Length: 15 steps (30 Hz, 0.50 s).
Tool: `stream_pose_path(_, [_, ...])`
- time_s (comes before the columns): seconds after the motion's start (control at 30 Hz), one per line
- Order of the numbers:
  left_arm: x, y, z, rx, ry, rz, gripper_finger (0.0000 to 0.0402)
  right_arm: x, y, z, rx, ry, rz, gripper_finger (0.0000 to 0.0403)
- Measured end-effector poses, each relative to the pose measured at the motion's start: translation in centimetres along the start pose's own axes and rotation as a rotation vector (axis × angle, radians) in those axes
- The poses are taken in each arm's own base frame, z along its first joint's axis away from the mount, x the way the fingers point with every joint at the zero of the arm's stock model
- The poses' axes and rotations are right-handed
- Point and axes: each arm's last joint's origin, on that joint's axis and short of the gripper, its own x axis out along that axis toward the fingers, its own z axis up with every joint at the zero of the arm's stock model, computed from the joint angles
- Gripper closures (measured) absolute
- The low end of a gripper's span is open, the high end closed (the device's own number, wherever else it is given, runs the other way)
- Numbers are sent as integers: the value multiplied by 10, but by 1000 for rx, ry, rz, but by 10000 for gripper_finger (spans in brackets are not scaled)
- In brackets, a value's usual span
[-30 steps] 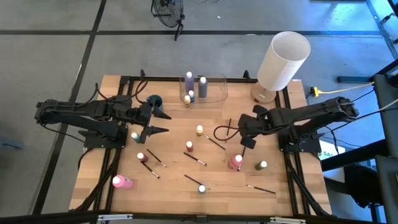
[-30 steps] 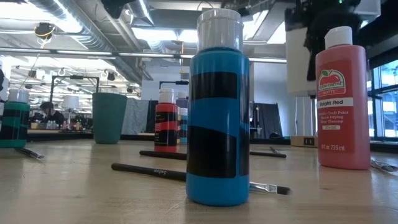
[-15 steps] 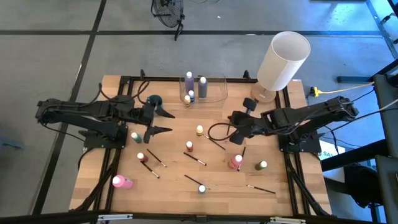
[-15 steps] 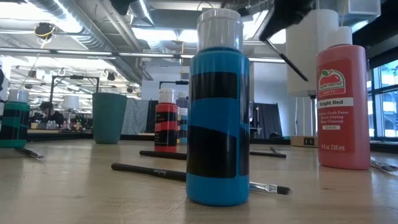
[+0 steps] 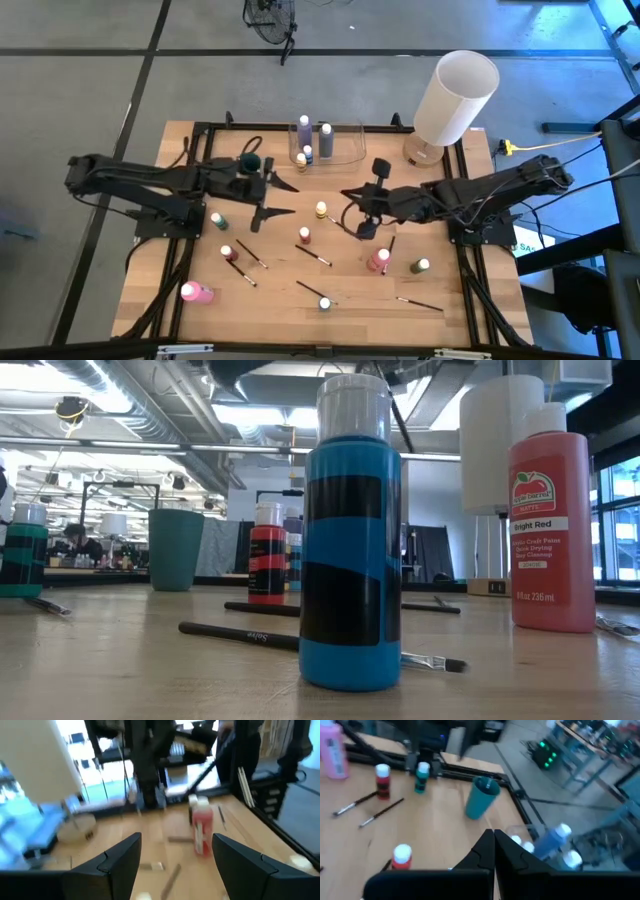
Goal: Pick & Place Paint Supplies
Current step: Put the silver paint brush into the green cup
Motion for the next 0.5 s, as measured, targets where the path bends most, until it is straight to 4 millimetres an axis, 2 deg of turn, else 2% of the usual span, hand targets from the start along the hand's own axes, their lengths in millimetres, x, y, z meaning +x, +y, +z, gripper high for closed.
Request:
stream_pose_path(0.27, [32,1,-6,88,-89,20,162,14,16,2,-69,-51,19,403])
stream_pose_path(0.5, [51,0,-20,141,-79,20,162,7,23,14,-100,-164,40,403])
